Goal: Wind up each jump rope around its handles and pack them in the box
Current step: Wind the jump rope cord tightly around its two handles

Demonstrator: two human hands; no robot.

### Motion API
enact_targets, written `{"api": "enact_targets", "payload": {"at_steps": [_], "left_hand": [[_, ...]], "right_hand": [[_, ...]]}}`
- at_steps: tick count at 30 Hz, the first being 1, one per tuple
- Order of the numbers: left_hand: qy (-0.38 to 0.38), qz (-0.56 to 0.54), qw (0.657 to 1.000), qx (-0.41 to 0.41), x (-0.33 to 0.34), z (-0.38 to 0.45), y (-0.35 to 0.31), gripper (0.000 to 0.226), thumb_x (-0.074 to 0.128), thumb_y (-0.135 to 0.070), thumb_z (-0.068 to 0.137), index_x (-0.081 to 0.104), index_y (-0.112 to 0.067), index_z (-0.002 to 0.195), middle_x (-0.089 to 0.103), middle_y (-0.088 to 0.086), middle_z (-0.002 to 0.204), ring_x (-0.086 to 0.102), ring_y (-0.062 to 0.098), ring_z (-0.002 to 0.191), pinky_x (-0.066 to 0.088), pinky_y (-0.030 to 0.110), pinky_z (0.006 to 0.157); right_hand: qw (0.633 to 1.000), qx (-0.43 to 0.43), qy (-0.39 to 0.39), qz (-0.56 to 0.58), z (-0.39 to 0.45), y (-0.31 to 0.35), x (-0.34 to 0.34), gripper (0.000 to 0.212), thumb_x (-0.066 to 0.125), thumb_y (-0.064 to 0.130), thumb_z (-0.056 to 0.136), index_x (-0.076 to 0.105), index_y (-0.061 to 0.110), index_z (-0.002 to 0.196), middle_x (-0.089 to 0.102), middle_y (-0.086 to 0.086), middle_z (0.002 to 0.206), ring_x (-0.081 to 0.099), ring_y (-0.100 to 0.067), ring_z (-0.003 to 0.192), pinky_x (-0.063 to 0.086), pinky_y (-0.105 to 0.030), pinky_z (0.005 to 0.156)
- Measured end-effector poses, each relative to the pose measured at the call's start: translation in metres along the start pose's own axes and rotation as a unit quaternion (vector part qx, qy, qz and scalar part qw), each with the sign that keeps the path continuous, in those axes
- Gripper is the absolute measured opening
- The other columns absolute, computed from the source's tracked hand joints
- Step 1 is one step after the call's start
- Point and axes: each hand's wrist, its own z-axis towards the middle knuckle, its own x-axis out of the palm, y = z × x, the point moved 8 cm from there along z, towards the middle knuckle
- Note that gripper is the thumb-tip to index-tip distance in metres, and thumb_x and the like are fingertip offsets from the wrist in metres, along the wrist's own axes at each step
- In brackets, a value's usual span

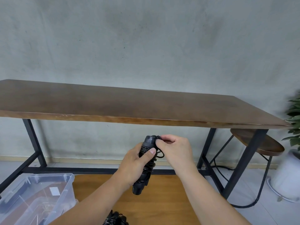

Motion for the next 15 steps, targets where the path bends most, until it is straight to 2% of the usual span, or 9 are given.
{"api": "enact_targets", "payload": {"at_steps": [3,5,7,10,13,15], "left_hand": [[0.000,0.008,1.000,0.001,0.000,0.000,0.004,0.032,0.063,-0.047,0.089,0.063,-0.024,0.110,0.071,-0.001,0.084,0.073,0.020,0.079,0.055,0.029,0.068],[0.001,0.023,1.000,-0.002,0.000,-0.001,0.008,0.043,0.061,-0.056,0.079,0.063,-0.026,0.110,0.072,-0.001,0.085,0.073,0.019,0.079,0.056,0.033,0.069],[0.004,0.027,1.000,-0.002,0.001,-0.001,0.010,0.045,0.061,-0.057,0.078,0.062,-0.025,0.110,0.072,0.001,0.087,0.073,0.019,0.079,0.056,0.032,0.068],[0.005,0.034,0.999,0.002,0.002,-0.003,0.012,0.042,0.059,-0.054,0.080,0.062,-0.022,0.108,0.071,0.006,0.086,0.070,0.015,0.073,0.053,0.027,0.064],[0.010,0.040,0.999,0.002,0.004,-0.003,0.015,0.042,0.059,-0.055,0.080,0.062,-0.024,0.107,0.072,0.010,0.088,0.070,0.018,0.075,0.054,0.029,0.065],[0.010,0.043,0.999,0.003,0.005,-0.004,0.016,0.042,0.059,-0.056,0.079,0.062,-0.025,0.108,0.072,0.009,0.089,0.070,0.019,0.078,0.055,0.028,0.066]], "right_hand": [[1.000,0.011,0.011,0.014,0.003,-0.001,-0.001,0.011,0.075,0.018,0.078,0.077,0.023,0.088,0.071,0.016,0.076,0.062,0.010,0.062,0.040,-0.003,0.049],[0.999,0.003,0.020,0.031,0.002,-0.001,-0.001,0.010,0.073,0.013,0.076,0.077,0.022,0.078,0.070,0.012,0.069,0.059,0.007,0.055,0.041,-0.005,0.049],[0.999,-0.002,0.029,0.025,0.001,-0.002,0.001,0.012,0.071,0.011,0.075,0.076,0.022,0.074,0.067,0.008,0.065,0.054,0.002,0.053,0.041,-0.008,0.049],[1.000,-0.013,0.027,-0.001,-0.001,-0.003,0.002,0.015,0.072,0.011,0.074,0.072,0.026,0.077,0.067,0.007,0.068,0.055,-0.002,0.058,0.042,-0.008,0.050],[0.998,-0.046,0.027,-0.018,-0.001,0.002,0.000,0.034,0.071,0.009,0.072,0.053,0.030,0.092,0.068,0.007,0.083,0.057,-0.004,0.067,0.046,-0.012,0.056],[0.997,-0.054,0.043,-0.022,0.001,0.004,0.000,0.041,0.071,0.007,0.071,0.046,0.029,0.096,0.069,0.006,0.087,0.055,-0.002,0.066,0.047,-0.010,0.056]]}}
